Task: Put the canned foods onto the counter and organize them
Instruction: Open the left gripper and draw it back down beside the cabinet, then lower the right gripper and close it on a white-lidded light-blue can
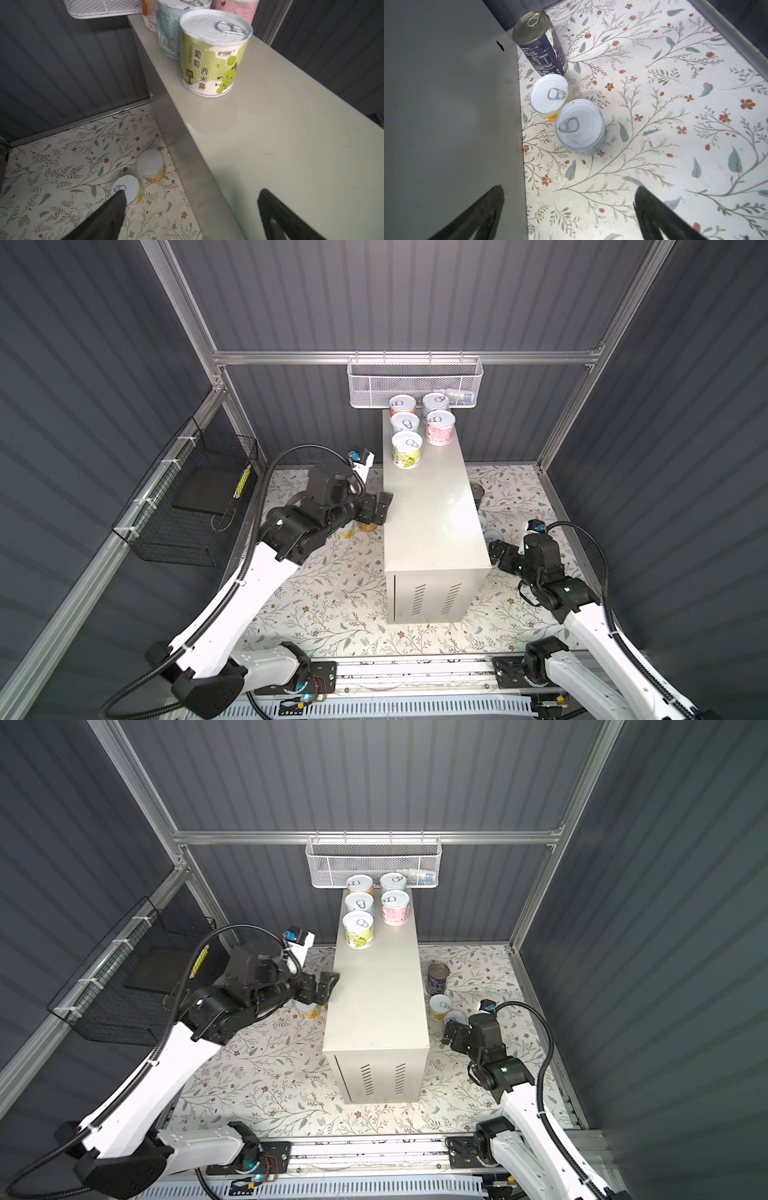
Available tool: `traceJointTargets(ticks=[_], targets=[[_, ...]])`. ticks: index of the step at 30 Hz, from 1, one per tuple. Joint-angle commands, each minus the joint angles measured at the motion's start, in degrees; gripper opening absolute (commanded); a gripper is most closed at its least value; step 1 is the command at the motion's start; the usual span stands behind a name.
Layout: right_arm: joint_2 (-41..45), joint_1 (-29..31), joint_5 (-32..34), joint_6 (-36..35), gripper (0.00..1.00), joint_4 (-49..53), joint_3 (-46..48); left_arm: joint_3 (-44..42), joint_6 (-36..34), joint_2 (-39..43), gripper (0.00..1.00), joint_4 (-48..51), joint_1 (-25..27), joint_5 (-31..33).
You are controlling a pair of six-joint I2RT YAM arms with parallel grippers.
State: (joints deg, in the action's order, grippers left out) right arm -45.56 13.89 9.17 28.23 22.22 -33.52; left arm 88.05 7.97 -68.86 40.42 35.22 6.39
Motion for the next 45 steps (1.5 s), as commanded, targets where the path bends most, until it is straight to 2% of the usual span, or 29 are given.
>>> traceJointTargets(ticks=[1,6,9,14,20,23,28,35,45], targets=[[-1.9,-0.6,1.5,-0.9,0.99,1.4,-2.1,-3.0,3.9,2.4,1.00,0.1,-7.4,-8.3],[-7.1,-0.7,2.8,-2.3,0.99,0.4,-2.6,-13.1,5.3,4.9,1.00,-3.7,-9.9,-2.8],[-11.1,-0.7,4.4,-3.5,0.99,0.6,-4.1,-20.5,6.5,6.8,0.99,-10.5,-11.4,-1.6],[-15.1,-0.7,3.8,-4.1,0.99,-3.7,-5.0,-30.8,8.6,9.1,1.00,-20.3,-11.6,4.6],[-22.2,-0.7,2.8,-5.8,0.99,-5.8,-8.0,-39.0,11.9,10.7,0.99,-28.5,-11.6,1.7],[-26.0,-0.8,2.4,-6.7,0.99,-5.9,-9.9,-40.2,13.5,9.3,1.00,-29.4,-11.6,0.3],[-32.7,-0.7,5.3,-7.5,0.99,-4.5,-12.8,-40.8,14.3,7.0,1.00,-31.1,-11.6,-2.8],[-39.7,-0.6,7.2,-7.0,0.99,-0.9,-17.4,-40.4,13.7,5.9,1.00,-31.8,-11.6,-3.2],[-48.4,-0.7,4.9,-6.6,0.99,4.9,-24.4,-39.9,13.6,4.7,0.99,-31.2,-11.6,-3.9]])
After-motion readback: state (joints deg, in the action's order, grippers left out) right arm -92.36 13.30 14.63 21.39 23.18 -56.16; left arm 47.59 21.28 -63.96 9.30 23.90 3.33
